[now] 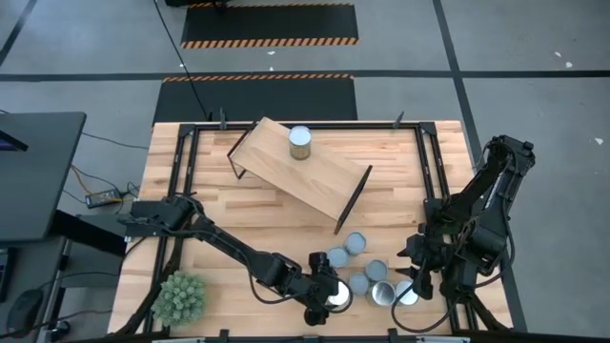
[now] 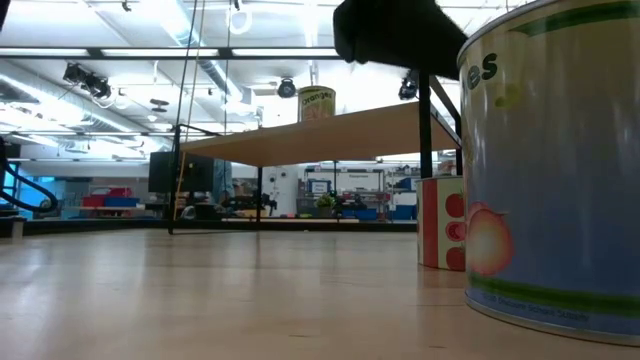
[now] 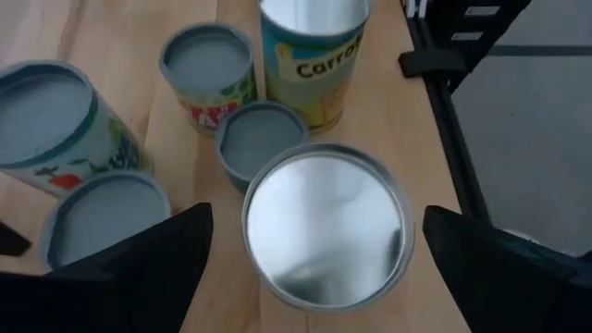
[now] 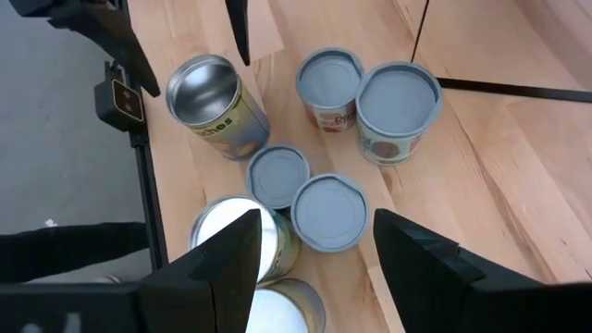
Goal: Pick and place cans onto a shelf
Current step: Put the canned peaches on the shelf
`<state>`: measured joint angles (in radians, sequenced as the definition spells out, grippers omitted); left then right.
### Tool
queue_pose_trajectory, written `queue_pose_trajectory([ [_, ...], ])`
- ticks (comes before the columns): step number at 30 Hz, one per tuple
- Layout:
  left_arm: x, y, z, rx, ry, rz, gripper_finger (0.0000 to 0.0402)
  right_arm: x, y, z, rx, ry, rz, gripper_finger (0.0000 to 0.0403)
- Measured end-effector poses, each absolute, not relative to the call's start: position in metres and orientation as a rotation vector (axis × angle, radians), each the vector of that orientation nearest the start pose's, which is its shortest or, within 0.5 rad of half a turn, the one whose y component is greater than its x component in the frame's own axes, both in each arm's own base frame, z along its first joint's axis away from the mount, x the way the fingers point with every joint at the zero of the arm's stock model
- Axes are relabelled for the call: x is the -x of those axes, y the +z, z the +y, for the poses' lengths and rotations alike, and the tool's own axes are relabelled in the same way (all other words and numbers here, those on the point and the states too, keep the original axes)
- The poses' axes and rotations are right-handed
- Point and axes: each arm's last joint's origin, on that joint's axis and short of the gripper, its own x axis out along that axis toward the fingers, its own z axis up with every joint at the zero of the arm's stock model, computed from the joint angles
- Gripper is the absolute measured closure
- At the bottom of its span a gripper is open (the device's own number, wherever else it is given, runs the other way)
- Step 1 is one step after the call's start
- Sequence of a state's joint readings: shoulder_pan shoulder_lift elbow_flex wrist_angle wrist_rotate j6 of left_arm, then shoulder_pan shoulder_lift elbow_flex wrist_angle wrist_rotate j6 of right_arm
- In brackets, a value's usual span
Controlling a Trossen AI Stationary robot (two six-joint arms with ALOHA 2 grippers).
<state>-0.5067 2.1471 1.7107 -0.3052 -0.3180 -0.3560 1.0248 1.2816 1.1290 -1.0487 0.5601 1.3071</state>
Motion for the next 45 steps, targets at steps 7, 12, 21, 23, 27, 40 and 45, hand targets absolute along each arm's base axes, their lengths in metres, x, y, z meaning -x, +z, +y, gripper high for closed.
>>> queue_pose_trajectory([
  [7, -0.43, 0.229, -0.229, 0.065, -0.068, 0.652, 0.0006, -0.132, 0.293, 0.188, -0.351, -0.189, 0.897, 0.0186],
  [12, -0.433, 0.238, -0.228, 0.012, -0.055, 0.621, 0.0006, -0.133, 0.293, 0.188, -0.35, -0.192, 0.891, 0.0186],
  [21, -0.436, 0.224, -0.218, -0.035, -0.05, 0.709, 0.0006, -0.136, 0.293, 0.185, -0.364, -0.214, 0.878, 0.0186],
  [23, -0.435, 0.22, -0.218, -0.044, -0.05, 0.732, 0.0006, -0.137, 0.293, 0.185, -0.368, -0.214, 0.876, 0.0186],
  [27, -0.431, 0.214, -0.216, -0.083, -0.021, 0.788, 0.0006, -0.137, 0.293, 0.186, -0.372, -0.212, 0.874, 0.0186],
  [40, -0.423, 0.216, -0.209, -0.124, 0.004, 0.877, 0.0006, -0.137, 0.293, 0.187, -0.377, -0.204, 0.87, 0.0186],
  [45, -0.422, 0.219, -0.2, -0.089, 0.0, 0.916, 0.0006, -0.137, 0.293, 0.187, -0.374, -0.202, 0.87, 0.0186],
])
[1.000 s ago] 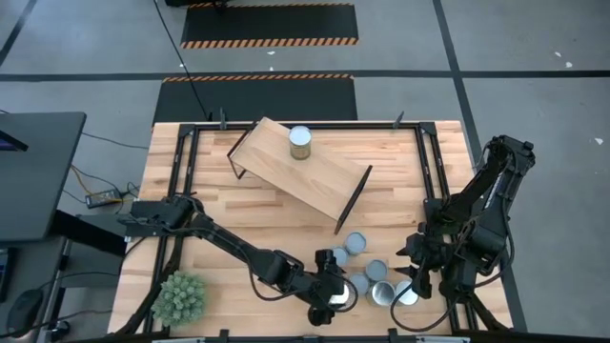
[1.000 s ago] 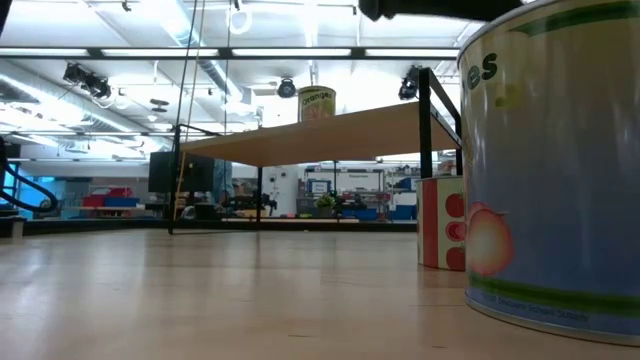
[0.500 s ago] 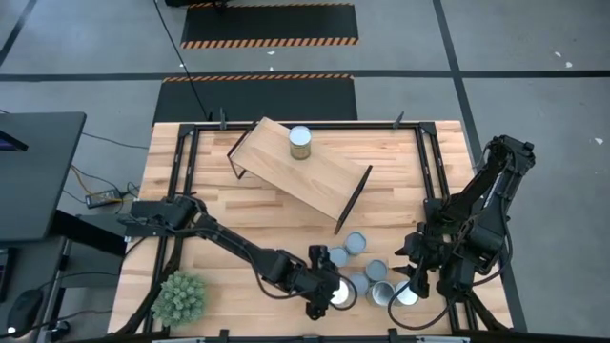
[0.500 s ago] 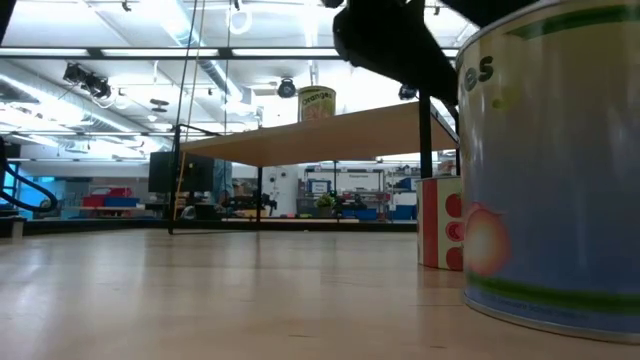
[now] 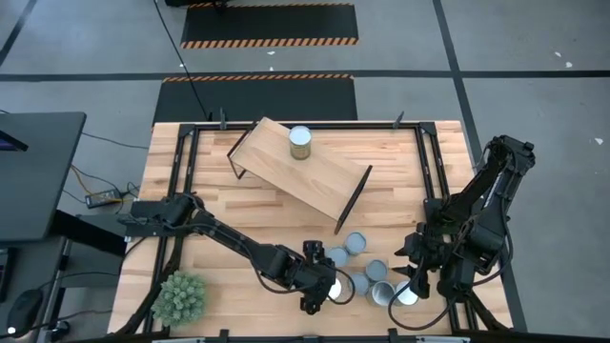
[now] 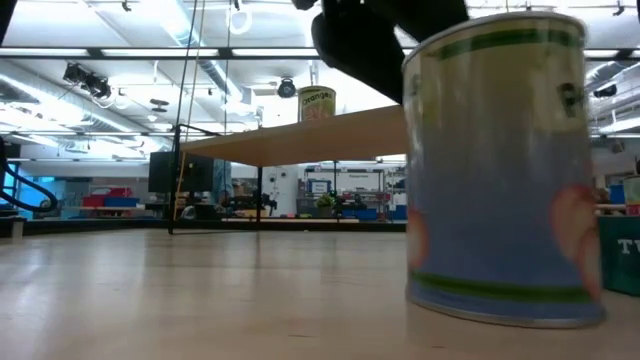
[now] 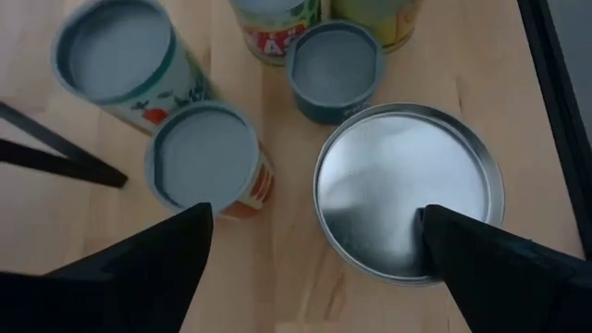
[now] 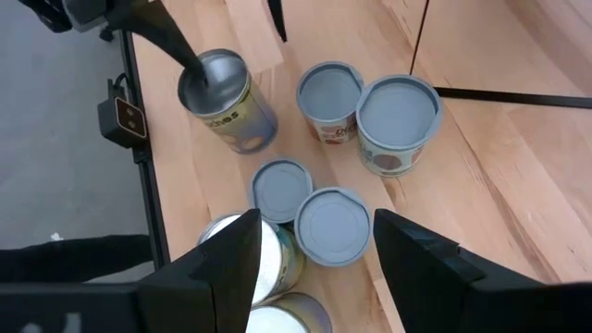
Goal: Pick and place cans onto a shelf
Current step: Put the canned peaches on the shelf
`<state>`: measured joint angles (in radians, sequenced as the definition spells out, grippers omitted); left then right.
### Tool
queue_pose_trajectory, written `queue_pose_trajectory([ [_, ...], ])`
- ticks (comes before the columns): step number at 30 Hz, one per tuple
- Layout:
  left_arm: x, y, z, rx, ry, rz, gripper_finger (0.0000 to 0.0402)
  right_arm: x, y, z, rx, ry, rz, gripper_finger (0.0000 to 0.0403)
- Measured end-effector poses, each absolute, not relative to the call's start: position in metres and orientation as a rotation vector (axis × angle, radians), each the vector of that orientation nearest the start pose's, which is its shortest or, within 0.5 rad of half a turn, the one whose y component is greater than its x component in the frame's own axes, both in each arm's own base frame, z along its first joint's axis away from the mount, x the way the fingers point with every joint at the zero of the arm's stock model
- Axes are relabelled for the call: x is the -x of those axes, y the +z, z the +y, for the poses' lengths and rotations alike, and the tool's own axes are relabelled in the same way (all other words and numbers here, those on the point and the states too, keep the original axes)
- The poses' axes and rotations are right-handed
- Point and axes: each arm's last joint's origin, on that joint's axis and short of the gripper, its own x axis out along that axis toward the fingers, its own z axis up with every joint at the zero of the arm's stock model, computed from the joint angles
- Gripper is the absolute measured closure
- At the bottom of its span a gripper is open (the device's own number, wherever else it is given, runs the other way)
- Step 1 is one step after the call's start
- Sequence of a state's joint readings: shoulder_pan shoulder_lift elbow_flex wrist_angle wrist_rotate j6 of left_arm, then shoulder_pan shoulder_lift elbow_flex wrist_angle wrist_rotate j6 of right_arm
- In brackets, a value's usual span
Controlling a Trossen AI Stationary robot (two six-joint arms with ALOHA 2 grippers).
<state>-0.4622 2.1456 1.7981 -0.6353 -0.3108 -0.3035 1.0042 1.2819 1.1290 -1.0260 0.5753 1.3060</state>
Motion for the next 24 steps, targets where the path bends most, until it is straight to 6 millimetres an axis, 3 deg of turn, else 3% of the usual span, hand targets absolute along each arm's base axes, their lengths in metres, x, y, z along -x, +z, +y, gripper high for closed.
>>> queue_pose_trajectory([
  [8, -0.419, 0.243, -0.192, -0.04, -0.021, 0.865, 0.0006, -0.137, 0.293, 0.187, -0.361, -0.184, 0.893, 0.0186],
  [16, -0.415, 0.256, -0.194, 0.285, -0.003, 0.871, 0.0006, -0.137, 0.294, 0.186, -0.352, -0.188, 0.878, 0.0186],
  [24, -0.418, 0.258, -0.204, 0.265, -0.018, 0.798, 0.0006, -0.139, 0.295, 0.185, -0.337, -0.218, 0.817, 0.0186],
])
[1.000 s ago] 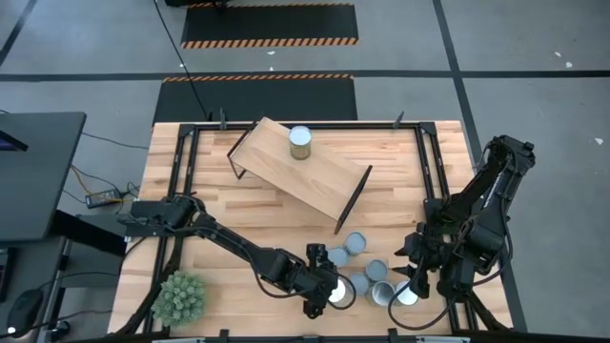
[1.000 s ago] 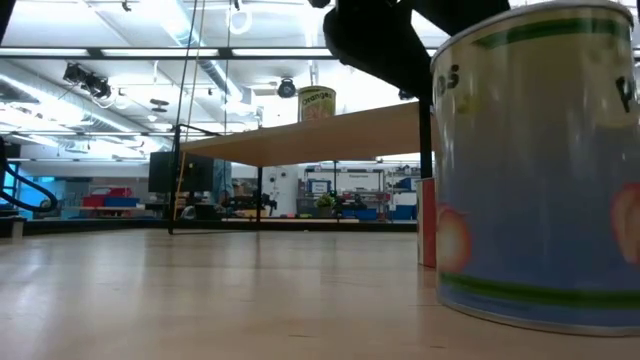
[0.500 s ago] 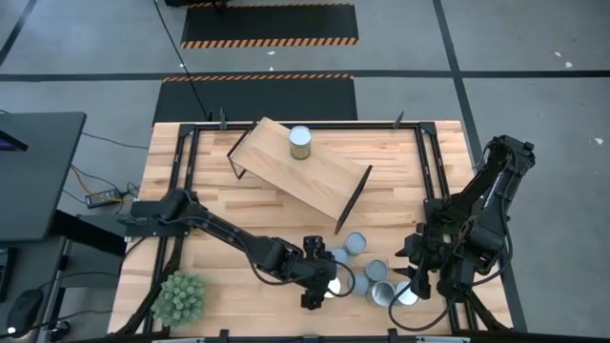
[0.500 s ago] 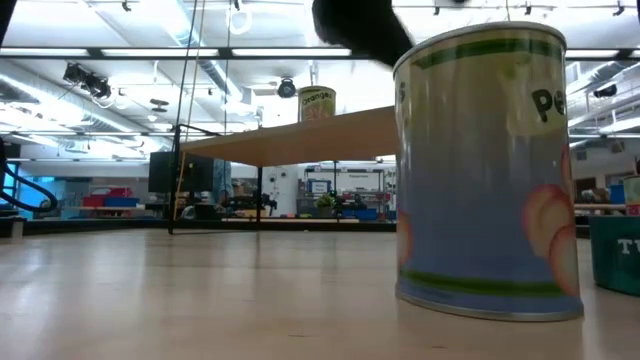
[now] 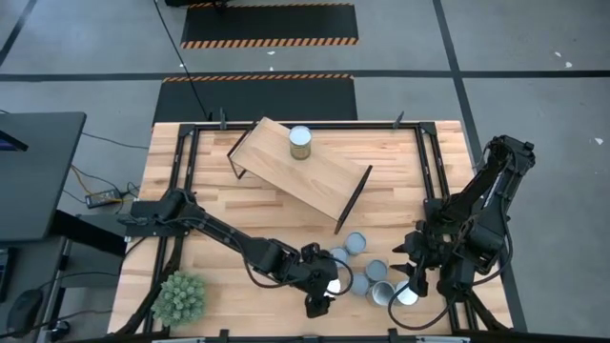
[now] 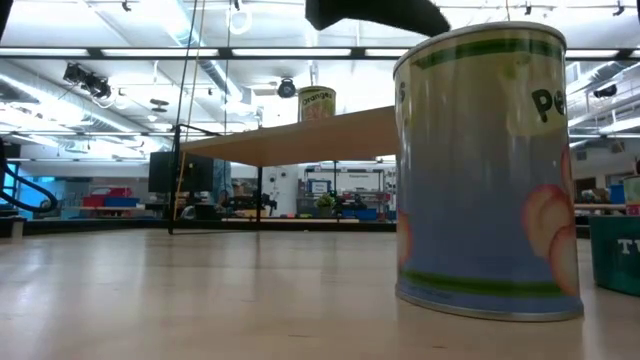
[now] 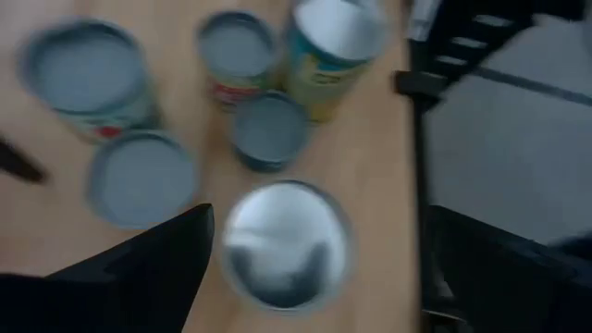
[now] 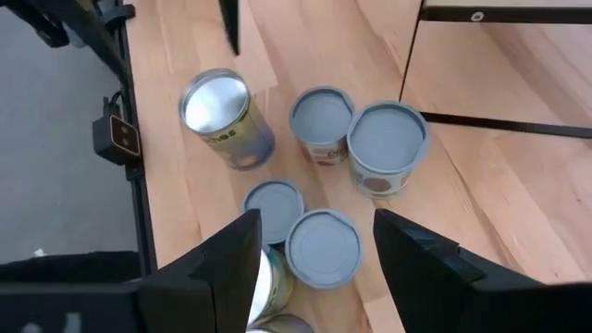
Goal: Pick and place cans onto a shelf
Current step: Put the canned peaches on the shelf
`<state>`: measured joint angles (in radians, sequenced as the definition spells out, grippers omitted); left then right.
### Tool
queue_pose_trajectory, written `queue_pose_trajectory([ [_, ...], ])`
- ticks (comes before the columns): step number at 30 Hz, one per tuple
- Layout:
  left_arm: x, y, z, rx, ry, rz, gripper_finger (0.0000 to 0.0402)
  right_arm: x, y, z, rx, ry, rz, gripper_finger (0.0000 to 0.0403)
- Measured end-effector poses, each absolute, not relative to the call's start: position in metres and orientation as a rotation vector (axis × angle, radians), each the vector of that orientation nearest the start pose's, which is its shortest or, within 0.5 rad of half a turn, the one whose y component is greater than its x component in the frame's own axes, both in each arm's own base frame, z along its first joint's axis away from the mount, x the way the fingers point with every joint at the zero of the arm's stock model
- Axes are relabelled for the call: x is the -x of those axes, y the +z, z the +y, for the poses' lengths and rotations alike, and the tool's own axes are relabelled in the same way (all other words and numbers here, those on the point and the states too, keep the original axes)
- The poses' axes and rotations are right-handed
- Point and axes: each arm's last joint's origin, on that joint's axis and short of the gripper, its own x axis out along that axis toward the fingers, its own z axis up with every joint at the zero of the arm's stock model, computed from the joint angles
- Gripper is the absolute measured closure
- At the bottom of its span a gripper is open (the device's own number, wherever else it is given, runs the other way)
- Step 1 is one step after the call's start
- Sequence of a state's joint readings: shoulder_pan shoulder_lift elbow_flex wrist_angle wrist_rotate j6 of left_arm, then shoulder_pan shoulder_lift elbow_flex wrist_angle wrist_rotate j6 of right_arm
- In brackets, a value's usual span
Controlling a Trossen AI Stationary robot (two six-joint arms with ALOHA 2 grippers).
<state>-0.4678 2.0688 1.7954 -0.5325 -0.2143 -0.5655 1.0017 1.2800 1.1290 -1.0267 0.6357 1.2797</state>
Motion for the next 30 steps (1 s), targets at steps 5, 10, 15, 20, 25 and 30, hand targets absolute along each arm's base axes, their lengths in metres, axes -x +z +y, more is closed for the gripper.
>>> queue_pose_trajectory([
  [5, -0.411, 0.254, -0.212, 0.145, 0.035, 0.791, 0.0006, -0.139, 0.295, 0.184, -0.338, -0.22, 0.817, 0.0186],
  [10, -0.413, 0.248, -0.214, 0.156, 0.032, 0.799, 0.0006, -0.14, 0.295, 0.184, -0.334, -0.223, 0.812, 0.0186],
  [15, -0.417, 0.238, -0.216, 0.144, 0.04, 0.811, 0.0006, -0.142, 0.295, 0.182, -0.335, -0.233, 0.809, 0.0186],
  [20, -0.419, 0.233, -0.215, 0.164, 0.028, 0.828, 0.0006, -0.143, 0.295, 0.182, -0.34, -0.236, 0.813, 0.0186],
  [25, -0.42, 0.228, -0.216, 0.194, 0.026, 0.848, 0.0006, -0.143, 0.295, 0.182, -0.341, -0.235, 0.813, 0.0186],
  [30, -0.421, 0.223, -0.217, 0.189, 0.029, 0.86, 0.0006, -0.143, 0.295, 0.182, -0.342, -0.234, 0.814, 0.0186],
])
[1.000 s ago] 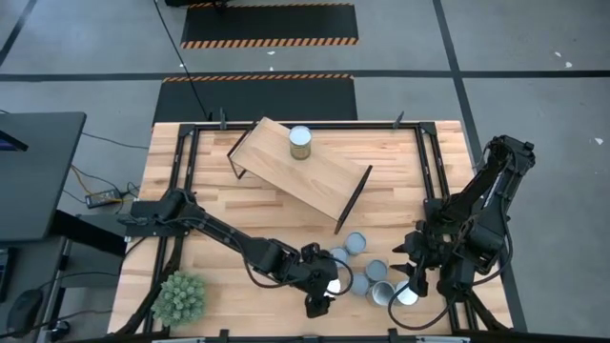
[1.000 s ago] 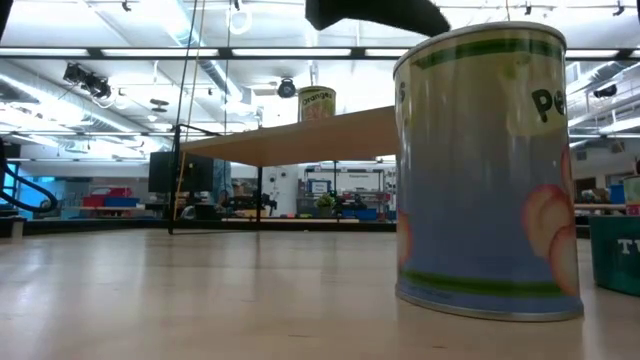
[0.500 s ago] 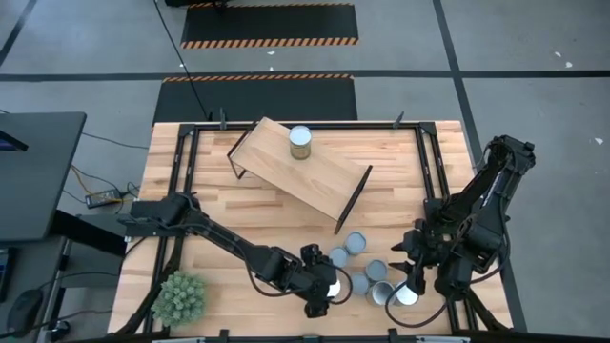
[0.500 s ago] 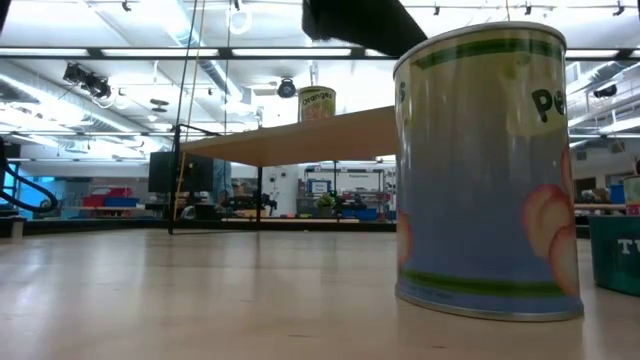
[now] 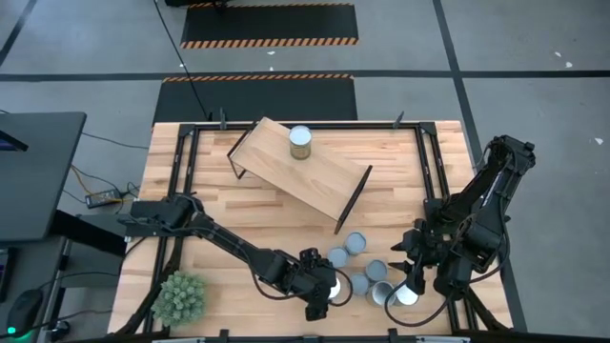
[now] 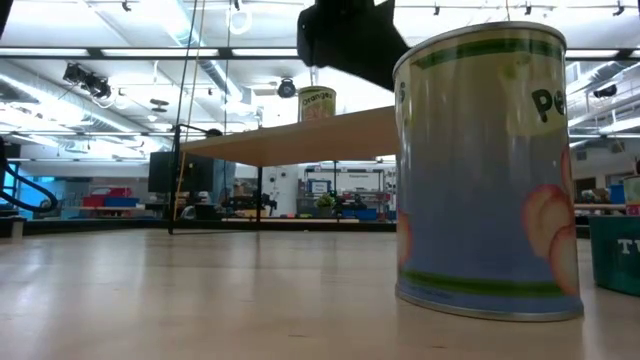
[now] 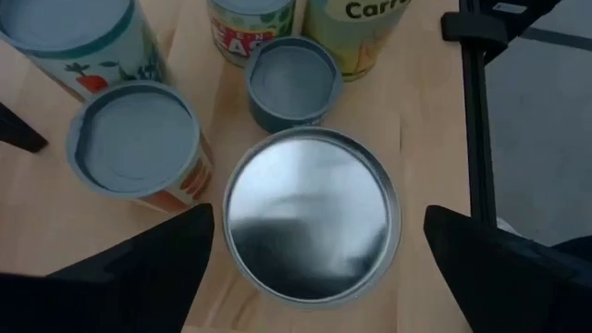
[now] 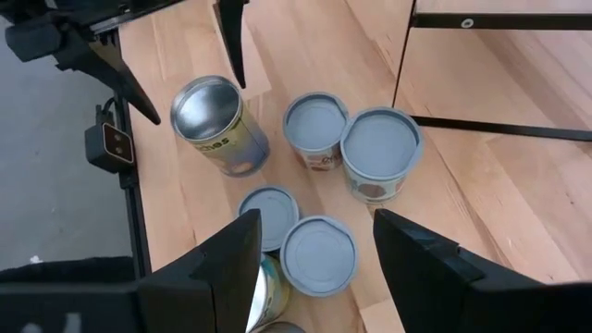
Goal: Pick and place cans onto a shelf
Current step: Put the canned peaches on the shelf
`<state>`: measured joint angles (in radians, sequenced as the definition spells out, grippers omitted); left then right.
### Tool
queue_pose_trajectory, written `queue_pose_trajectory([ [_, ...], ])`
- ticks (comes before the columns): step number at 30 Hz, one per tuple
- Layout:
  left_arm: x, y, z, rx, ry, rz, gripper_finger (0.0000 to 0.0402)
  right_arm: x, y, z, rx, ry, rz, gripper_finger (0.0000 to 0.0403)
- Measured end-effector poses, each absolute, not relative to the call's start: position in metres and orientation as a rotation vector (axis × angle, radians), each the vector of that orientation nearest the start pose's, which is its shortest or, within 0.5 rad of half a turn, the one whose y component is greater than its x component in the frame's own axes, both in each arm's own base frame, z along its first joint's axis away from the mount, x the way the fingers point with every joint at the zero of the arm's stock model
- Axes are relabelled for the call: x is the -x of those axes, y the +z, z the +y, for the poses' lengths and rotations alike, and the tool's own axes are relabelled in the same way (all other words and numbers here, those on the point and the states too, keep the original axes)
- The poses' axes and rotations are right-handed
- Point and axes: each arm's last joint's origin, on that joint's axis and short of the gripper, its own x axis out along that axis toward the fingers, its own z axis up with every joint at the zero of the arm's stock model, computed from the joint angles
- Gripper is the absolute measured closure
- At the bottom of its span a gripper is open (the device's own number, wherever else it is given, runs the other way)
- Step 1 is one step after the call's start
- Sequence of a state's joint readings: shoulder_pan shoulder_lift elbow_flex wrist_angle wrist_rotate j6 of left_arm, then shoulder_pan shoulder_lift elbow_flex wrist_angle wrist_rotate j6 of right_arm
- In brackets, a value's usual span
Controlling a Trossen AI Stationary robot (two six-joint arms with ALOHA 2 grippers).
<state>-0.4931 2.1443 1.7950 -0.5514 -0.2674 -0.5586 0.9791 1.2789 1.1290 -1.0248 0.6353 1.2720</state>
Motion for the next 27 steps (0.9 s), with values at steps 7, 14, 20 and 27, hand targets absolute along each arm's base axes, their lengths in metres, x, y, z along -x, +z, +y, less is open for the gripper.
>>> queue_pose_trajectory([
  [7, -0.419, 0.223, -0.22, 0.155, 0.021, 0.856, 0.0006, -0.143, 0.295, 0.182, -0.345, -0.232, 0.817, 0.0186],
  [14, -0.423, 0.213, -0.221, 0.144, 0.036, 0.864, 0.0006, -0.143, 0.295, 0.182, -0.348, -0.23, 0.816, 0.0186],
  [20, -0.422, 0.206, -0.222, 0.134, 0.052, 0.879, 0.0006, -0.143, 0.295, 0.182, -0.349, -0.229, 0.816, 0.0186],
  [27, -0.428, 0.192, -0.221, 0.159, 0.081, 0.885, 0.0006, -0.143, 0.295, 0.182, -0.349, -0.229, 0.816, 0.0186],
])
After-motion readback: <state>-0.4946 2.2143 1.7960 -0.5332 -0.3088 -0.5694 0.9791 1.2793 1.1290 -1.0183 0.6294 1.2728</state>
